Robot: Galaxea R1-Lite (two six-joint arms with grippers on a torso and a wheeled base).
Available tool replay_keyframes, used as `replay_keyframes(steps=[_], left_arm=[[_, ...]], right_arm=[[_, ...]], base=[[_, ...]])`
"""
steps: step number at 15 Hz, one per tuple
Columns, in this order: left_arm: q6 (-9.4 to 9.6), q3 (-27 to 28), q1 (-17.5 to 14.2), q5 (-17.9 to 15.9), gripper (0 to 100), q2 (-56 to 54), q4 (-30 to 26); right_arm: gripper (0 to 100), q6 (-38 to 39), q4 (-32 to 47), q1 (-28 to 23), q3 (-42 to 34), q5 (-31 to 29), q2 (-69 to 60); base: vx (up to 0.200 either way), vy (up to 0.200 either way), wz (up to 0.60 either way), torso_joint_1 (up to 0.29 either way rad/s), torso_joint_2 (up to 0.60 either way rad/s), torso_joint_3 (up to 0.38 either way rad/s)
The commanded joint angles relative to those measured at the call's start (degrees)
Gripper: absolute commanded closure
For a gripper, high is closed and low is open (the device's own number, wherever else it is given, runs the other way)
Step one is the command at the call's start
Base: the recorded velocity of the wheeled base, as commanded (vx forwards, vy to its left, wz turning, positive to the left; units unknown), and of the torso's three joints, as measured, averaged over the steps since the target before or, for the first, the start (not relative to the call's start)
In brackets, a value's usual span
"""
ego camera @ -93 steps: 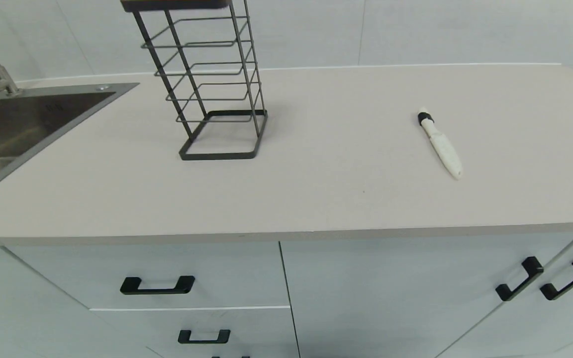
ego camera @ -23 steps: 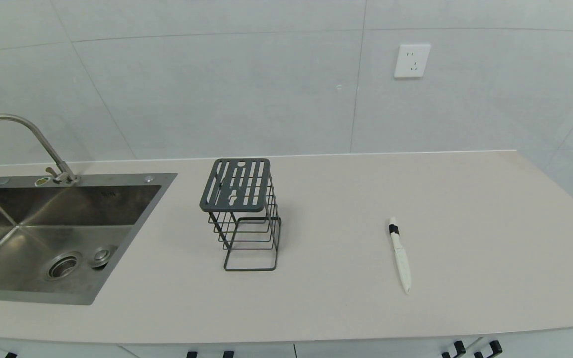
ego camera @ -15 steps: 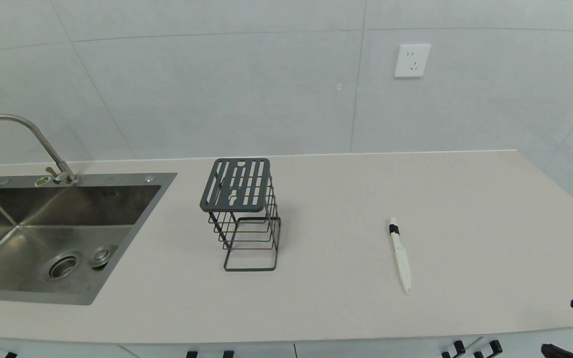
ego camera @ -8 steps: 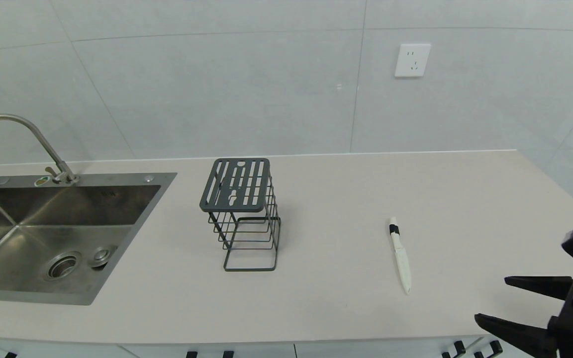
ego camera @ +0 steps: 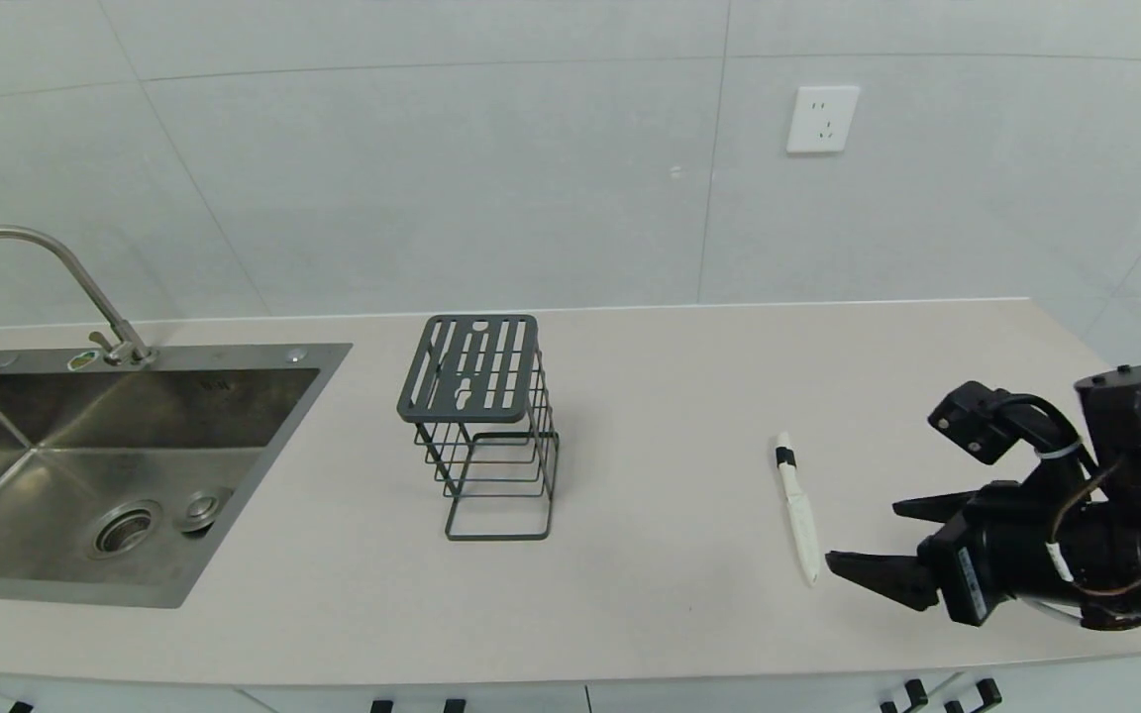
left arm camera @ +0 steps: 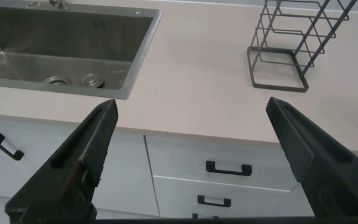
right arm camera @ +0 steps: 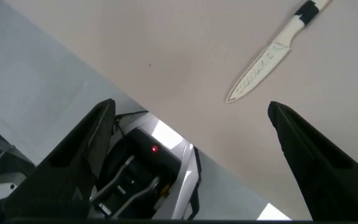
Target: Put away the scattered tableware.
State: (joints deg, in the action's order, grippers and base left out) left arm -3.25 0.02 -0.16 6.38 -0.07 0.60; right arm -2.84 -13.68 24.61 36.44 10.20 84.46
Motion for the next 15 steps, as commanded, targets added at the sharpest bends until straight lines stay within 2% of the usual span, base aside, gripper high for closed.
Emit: replay_keyframes(steps=[1,3,6,12,15], left_arm=[[-0.08,0.0,0.0,0.0,0,0.1,0.0],[-0.08,0.0,0.0,0.0,0,0.1,0.0],[-0.08,0.0,0.0,0.0,0,0.1,0.0],[0.00,0.0,0.0,0.0,0,0.1,0.0],[-0.08,0.0,0.0,0.0,0,0.1,0.0]], right_arm=[[0,2.6,-0.1,0.4,1.4,-1.1,4.9],[0,5.6,-0.1,0.8,3.8,-4.1,8.0],[0,6.4,0.0,0.8,8.0,-5.6,12.0],[0,6.4,-0.9,0.8,9.1,-9.4,20.6],[0,6.3,-2.5,0.4,12.3,-12.5,25.3]], base=[[0.000,0.000,0.00,0.000,0.00,0.000],[0.000,0.000,0.00,0.000,0.00,0.000],[0.000,0.000,0.00,0.000,0.00,0.000],[0.000,0.000,0.00,0.000,0.00,0.000],[0.000,0.000,0.00,0.000,0.00,0.000]])
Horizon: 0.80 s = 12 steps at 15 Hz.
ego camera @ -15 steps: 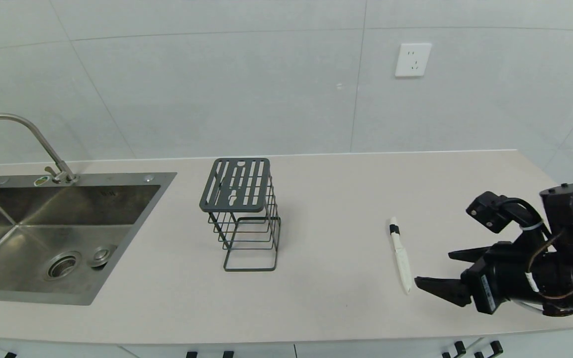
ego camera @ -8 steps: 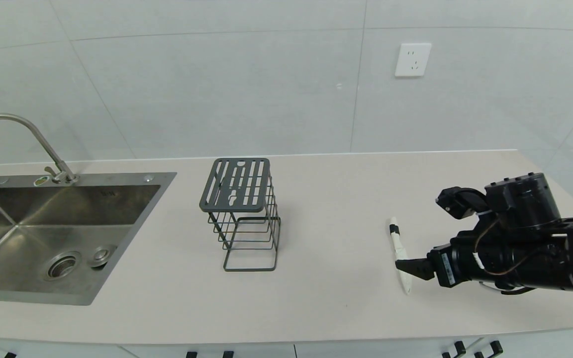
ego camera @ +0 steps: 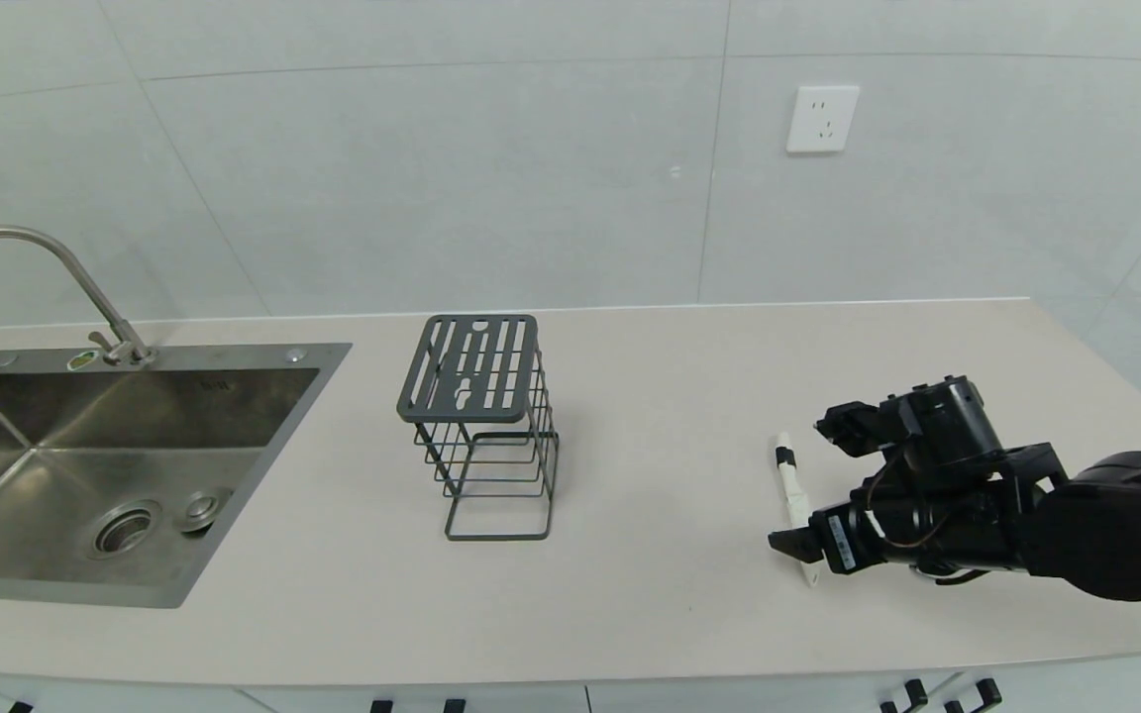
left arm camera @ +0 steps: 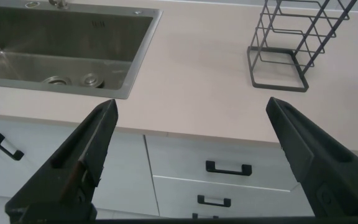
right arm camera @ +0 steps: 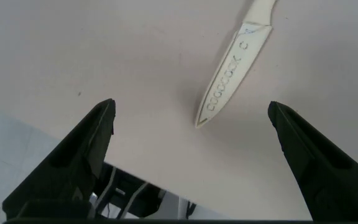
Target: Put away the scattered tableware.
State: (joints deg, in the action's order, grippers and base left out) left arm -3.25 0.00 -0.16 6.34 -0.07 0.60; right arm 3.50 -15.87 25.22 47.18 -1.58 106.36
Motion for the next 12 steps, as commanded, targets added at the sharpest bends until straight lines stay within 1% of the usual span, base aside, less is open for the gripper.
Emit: replay_keyframes(steps=[1,5,8,12], left_arm=[[0.00,0.0,0.0,0.0,0,0.1,0.0],[-0.08,0.0,0.0,0.1,0,0.1,0.0],[0.00,0.0,0.0,0.0,0,0.1,0.0],[-0.08,0.0,0.0,0.0,0,0.1,0.0]], right_arm=[[0,0.0,-0.6,-0.2,2.8,-1.1,4.6],[0,-0.1,-0.7,-0.5,8.3,-2.5,8.6],[0,-0.4,-1.2,-2.5,11.3,-3.7,10.6],[0,-0.5,-2.0,-4.1,12.4,-3.8,12.0]], base=[[0.000,0.000,0.00,0.000,0.00,0.000],[0.000,0.000,0.00,0.000,0.00,0.000],[0.000,0.000,0.00,0.000,0.00,0.000],[0.000,0.000,0.00,0.000,0.00,0.000]])
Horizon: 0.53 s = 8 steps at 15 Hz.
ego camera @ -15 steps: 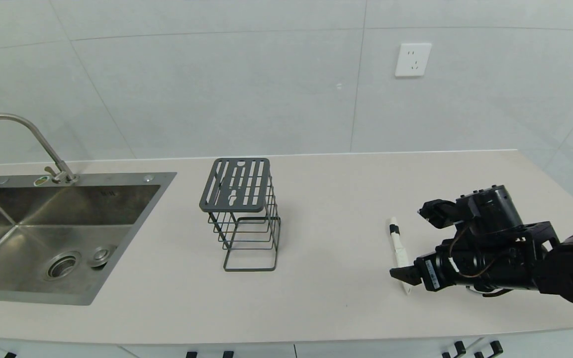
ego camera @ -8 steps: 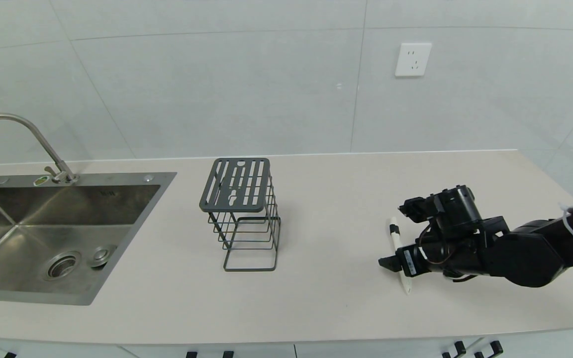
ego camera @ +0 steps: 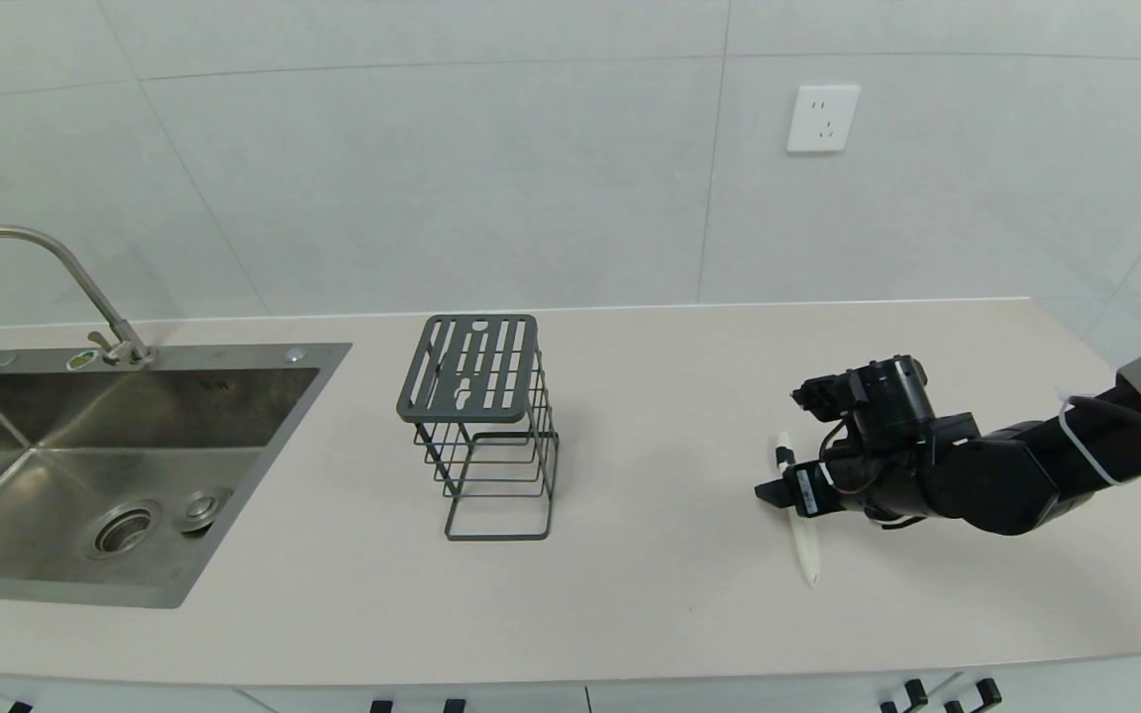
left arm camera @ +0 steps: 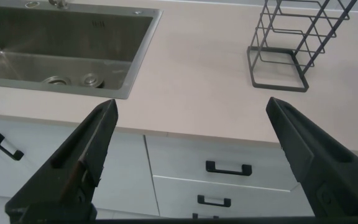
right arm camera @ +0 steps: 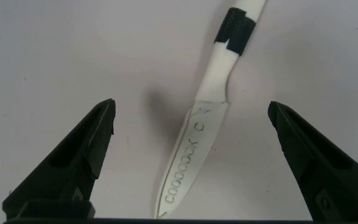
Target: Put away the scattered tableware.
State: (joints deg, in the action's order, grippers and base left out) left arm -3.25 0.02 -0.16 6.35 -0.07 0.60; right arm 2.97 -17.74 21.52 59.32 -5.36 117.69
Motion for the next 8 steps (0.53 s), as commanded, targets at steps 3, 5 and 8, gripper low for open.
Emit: replay_keyframes(steps=[3,5,8], left_arm=[[-0.08,0.0,0.0,0.0,0,0.1,0.0],[-0.08,0.0,0.0,0.1,0,0.1,0.0],[-0.08,0.0,0.0,0.1,0,0.1,0.0]], right_arm=[[0,0.0,-1.2,-0.4,0.2,0.0,1.9],[0,-0.1,-2.7,-0.3,0.2,0.0,2.9],[0,-0.1,-2.9,-0.2,0.3,-0.8,4.1]], base=[[0.000,0.000,0.00,0.000,0.00,0.000],[0.000,0.000,0.00,0.000,0.00,0.000],[0.000,0.000,0.00,0.000,0.00,0.000]])
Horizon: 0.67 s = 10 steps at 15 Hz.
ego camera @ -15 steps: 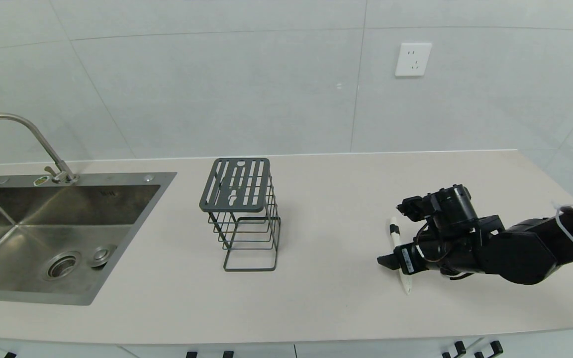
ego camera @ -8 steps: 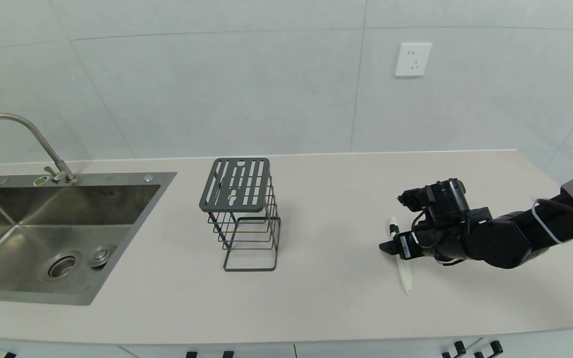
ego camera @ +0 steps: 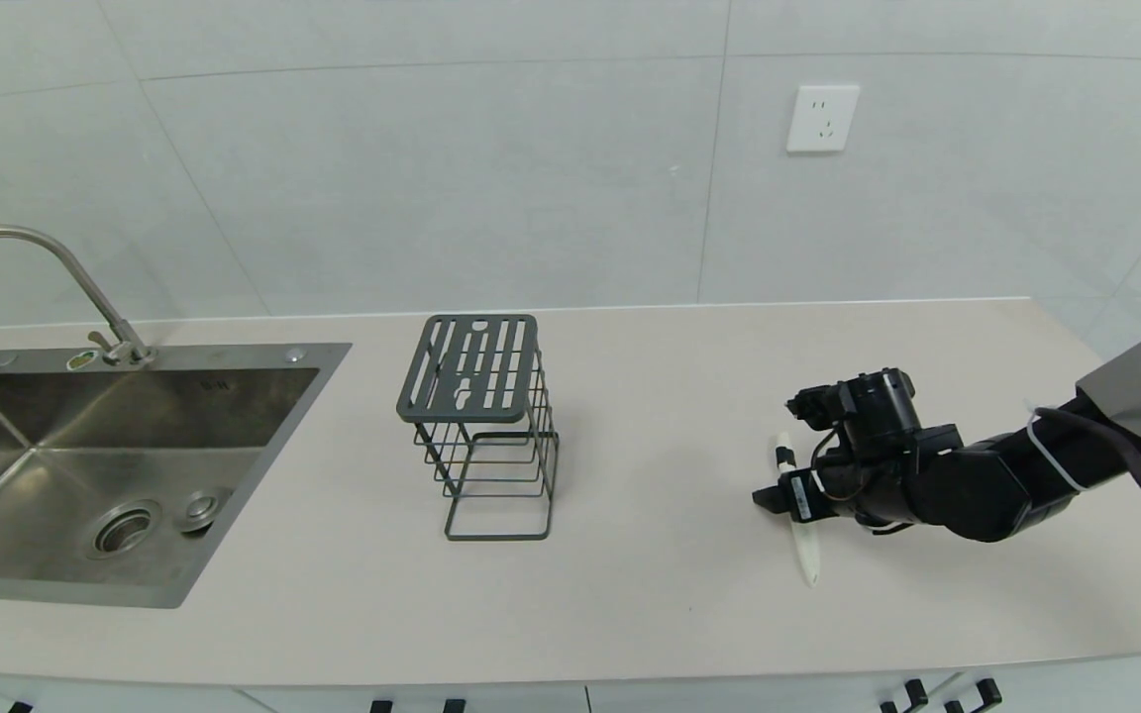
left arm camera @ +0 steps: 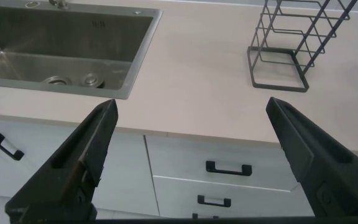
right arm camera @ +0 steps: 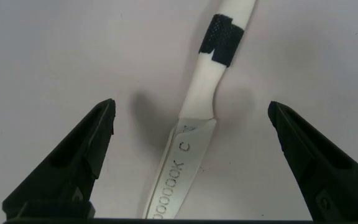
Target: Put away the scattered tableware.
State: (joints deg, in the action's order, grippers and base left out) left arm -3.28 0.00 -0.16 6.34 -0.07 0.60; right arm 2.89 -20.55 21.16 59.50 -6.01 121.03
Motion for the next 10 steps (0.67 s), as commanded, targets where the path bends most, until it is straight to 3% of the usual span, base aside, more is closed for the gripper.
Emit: replay_keyframes(steps=[1,8,9,10], left_arm=[[0.03,0.0,0.0,0.1,0,0.1,0.0],[-0.06,0.0,0.0,0.1,0,0.1,0.0],[0.03,0.0,0.0,0.0,0,0.1,0.0],[-0.06,0.0,0.0,0.0,0,0.1,0.0]], right_arm=[[0,0.0,-0.5,0.1,0.1,-0.2,1.1],[0,-1.2,-1.7,0.1,-0.3,-1.4,1.4],[100,-1.5,-1.7,0.1,-0.3,-1.4,1.4],[100,-2.3,-1.6,0.1,-0.4,-1.5,1.5]], base=[[0.000,0.000,0.00,0.000,0.00,0.000],[0.000,0.000,0.00,0.000,0.00,0.000],[0.000,0.000,0.00,0.000,0.00,0.000],[0.000,0.000,0.00,0.000,0.00,0.000]])
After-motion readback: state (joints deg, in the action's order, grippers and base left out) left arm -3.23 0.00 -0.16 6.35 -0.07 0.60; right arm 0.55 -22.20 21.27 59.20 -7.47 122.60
